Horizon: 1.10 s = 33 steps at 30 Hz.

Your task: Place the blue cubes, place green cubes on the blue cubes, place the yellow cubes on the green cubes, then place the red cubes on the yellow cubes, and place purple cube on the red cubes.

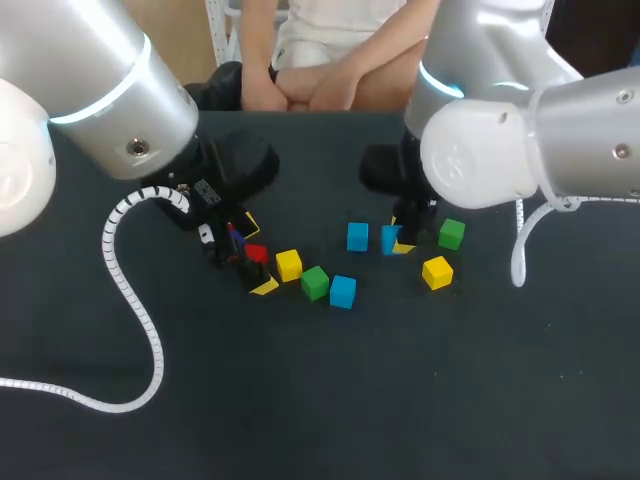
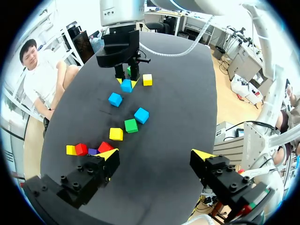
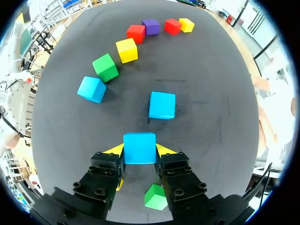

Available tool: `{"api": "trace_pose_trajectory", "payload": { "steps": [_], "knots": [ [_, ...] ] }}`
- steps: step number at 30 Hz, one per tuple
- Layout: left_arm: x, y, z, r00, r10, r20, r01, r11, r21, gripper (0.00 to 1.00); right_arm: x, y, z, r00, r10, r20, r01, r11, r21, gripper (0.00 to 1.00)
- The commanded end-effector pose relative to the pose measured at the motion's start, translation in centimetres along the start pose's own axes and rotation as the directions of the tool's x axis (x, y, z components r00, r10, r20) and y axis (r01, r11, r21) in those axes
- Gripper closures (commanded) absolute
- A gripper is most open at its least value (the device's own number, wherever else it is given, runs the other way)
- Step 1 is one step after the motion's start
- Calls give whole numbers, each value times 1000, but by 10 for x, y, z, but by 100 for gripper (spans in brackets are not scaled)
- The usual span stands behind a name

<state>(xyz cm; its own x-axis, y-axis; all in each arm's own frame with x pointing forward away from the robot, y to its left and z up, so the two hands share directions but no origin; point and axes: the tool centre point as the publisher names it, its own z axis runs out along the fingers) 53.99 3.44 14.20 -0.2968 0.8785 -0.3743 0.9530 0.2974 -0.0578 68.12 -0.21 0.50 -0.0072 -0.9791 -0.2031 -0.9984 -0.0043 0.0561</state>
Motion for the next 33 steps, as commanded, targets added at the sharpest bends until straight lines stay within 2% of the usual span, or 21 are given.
{"api": "trace_pose_trajectory", "payload": {
  "steps": [1, 33],
  "knots": [
    [0, 1, 0, 1000, 1, -2, -1, 1000, 2, 0, 3, -1, 3, 1000, -3, 10, 3, 1000, 5, 100],
    [0, 1, 0, 1000, 1, -2, -1, 1000, 2, 0, 4, -18, 5, 999, -3, 35, 2, 1000, 22, 100]
  ]
}}
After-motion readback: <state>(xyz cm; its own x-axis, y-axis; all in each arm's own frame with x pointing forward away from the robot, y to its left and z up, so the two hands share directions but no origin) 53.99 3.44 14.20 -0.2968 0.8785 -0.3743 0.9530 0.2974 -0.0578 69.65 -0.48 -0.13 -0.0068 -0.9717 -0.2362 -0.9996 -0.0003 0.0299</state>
